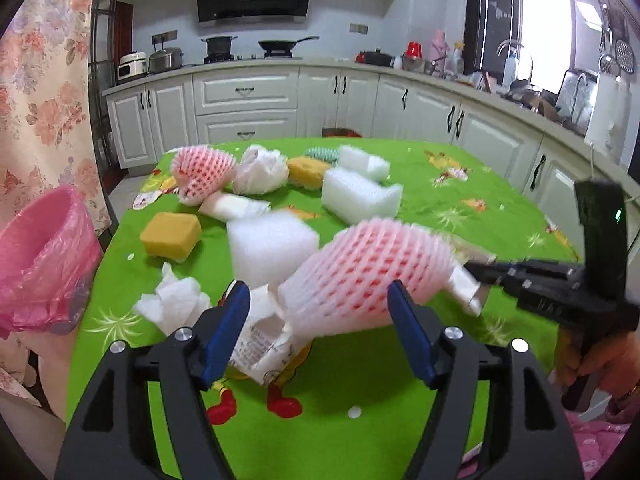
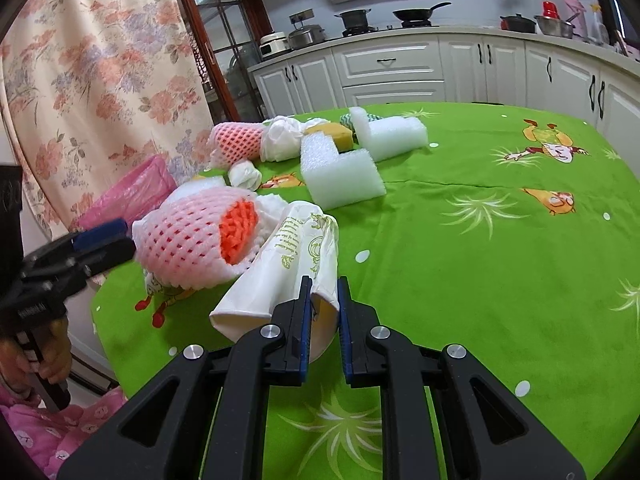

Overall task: Collect trash
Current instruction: 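Lift the paper cup with the right gripper while the left gripper lifts the pink foam net, then carry both items to the pink wastebasket and open both grippers to drop them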

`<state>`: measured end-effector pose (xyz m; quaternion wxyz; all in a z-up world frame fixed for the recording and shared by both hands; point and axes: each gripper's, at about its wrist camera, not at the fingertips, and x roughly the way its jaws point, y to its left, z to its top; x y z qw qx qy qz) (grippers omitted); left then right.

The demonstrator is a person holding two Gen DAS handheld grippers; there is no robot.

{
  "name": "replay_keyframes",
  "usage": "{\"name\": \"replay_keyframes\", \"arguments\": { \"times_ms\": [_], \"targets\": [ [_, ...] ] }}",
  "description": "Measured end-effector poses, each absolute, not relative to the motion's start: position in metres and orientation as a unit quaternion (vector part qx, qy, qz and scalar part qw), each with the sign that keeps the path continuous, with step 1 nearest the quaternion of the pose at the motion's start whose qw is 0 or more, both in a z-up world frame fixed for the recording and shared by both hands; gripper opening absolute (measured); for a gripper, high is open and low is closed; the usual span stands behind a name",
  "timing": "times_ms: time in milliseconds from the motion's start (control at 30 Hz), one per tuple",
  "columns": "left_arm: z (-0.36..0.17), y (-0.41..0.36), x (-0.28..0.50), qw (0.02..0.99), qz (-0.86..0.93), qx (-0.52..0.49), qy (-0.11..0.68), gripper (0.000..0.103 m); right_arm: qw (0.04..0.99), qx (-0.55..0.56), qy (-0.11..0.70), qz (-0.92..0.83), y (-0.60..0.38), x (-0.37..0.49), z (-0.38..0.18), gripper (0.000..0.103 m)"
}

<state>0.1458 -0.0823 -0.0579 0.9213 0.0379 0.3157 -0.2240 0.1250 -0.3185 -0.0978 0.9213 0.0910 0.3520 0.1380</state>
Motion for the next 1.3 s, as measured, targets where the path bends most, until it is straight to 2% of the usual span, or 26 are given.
{"name": "replay_keyframes", "arguments": {
  "times_ms": [333, 400, 467, 533, 567, 667, 867, 1300],
  "targets": [
    [-0.072, -0.135, 0.150, 0.903, -0.282, 0.083, 0.314, 0.073, 0.924, 0.096, 0.345, 0.133, -0.322, 0.118, -0.094, 0.014],
    [-0.079, -0.137, 0.156, 0.904, -0.274, 0.086, 0.316, 0.061, 0.923, 0.100, 0.348, 0.127, -0.326, 0.118, -0.096, 0.014],
    [-0.086, -0.138, 0.162, 0.902, -0.272, 0.090, 0.322, 0.036, 0.923, 0.102, 0.351, 0.121, -0.330, 0.118, -0.098, 0.014],
    [-0.089, -0.137, 0.164, 0.903, -0.270, 0.096, 0.320, 0.024, 0.923, 0.103, 0.352, 0.115, -0.333, 0.118, -0.098, 0.014],
    [-0.090, -0.137, 0.163, 0.905, -0.267, 0.102, 0.315, 0.020, 0.923, 0.103, 0.352, 0.114, -0.333, 0.118, -0.098, 0.014],
    [-0.087, -0.135, 0.160, 0.912, -0.261, 0.112, 0.296, 0.014, 0.925, 0.100, 0.349, 0.113, -0.332, 0.120, -0.096, 0.014],
    [-0.059, -0.124, 0.152, 0.929, -0.250, 0.087, 0.260, 0.013, 0.932, 0.085, 0.332, 0.120, -0.319, 0.120, -0.081, 0.014],
    [-0.005, -0.067, 0.137, 0.967, -0.177, 0.037, 0.180, 0.014, 0.954, 0.052, 0.248, 0.161, -0.262, 0.136, -0.013, 0.014]
  ]
}}
